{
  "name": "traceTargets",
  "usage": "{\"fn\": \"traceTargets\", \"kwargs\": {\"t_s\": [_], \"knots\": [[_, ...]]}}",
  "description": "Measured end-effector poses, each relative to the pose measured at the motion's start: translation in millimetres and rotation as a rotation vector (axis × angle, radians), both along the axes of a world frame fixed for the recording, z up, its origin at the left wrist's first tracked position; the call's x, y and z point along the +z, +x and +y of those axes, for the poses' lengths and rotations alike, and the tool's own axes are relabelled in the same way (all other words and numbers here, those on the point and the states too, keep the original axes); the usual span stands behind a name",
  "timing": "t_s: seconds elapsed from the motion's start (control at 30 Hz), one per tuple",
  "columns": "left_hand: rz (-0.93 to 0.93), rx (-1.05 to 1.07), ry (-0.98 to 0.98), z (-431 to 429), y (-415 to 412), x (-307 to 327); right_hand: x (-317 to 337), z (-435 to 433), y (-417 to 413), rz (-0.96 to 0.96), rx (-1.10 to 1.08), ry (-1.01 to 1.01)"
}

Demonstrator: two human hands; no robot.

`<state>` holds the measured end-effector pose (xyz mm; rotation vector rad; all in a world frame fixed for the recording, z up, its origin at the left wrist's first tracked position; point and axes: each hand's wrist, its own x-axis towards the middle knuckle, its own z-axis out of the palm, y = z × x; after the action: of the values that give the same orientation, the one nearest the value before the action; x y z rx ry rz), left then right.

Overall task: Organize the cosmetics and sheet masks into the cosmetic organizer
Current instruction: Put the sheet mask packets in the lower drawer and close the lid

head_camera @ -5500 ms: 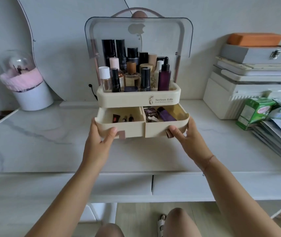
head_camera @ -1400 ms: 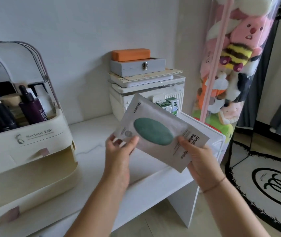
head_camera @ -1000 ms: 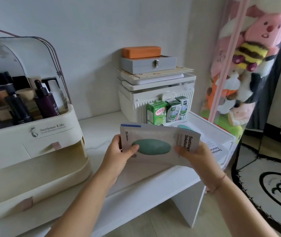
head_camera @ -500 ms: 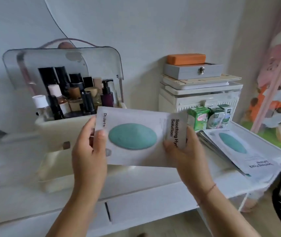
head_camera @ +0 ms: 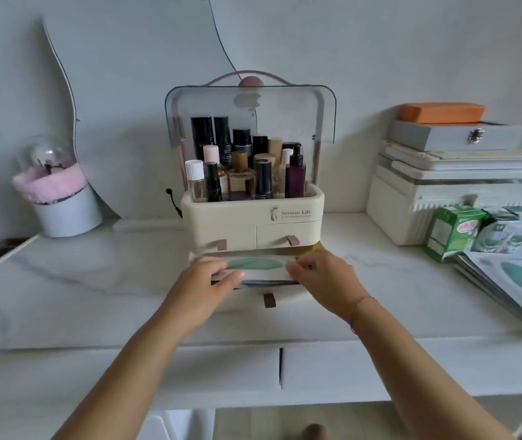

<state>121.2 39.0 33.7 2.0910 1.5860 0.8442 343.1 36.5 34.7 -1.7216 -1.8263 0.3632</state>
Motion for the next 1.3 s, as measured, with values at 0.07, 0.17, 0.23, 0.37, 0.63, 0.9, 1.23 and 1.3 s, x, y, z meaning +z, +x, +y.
{"fn": "traceTargets", "kwargs": {"t_s": [0.07, 0.17, 0.23, 0.37, 0.63, 0.9, 1.23, 1.3], "knots": [[0.029, -0.04, 0.017, 1, -2, -2, -2, 5, 6, -0.061, 0.056, -0.019], [0.091, 0.085, 0.091, 0, 1, -5, -9, 11, 10, -0.214, 0.099, 0.028], [0.209, 0.17, 0.172, -3, 6, -8, -18, 10, 11, -0.344, 0.064, 0.1], [0.389, 0.239, 0.235, -9, 10, -17, -32, 0, 10, -0.302, 0.062, 0.177], [0.046, -0.01, 0.486, -23, 66, -7, -22, -51, 65, -0.012, -0.2, 0.494], [-0.029, -0.441, 0.345, -39, 234, -17, -24, -116, 251, 0.467, -0.962, 0.474], [0.372, -0.734, 0.245, -16, 384, -53, -72, -129, 299, 1.531, -0.762, 0.204], [0.395, -0.76, 0.219, -12, 390, -62, -71, -122, 299, 1.58, -0.65, 0.218]]}}
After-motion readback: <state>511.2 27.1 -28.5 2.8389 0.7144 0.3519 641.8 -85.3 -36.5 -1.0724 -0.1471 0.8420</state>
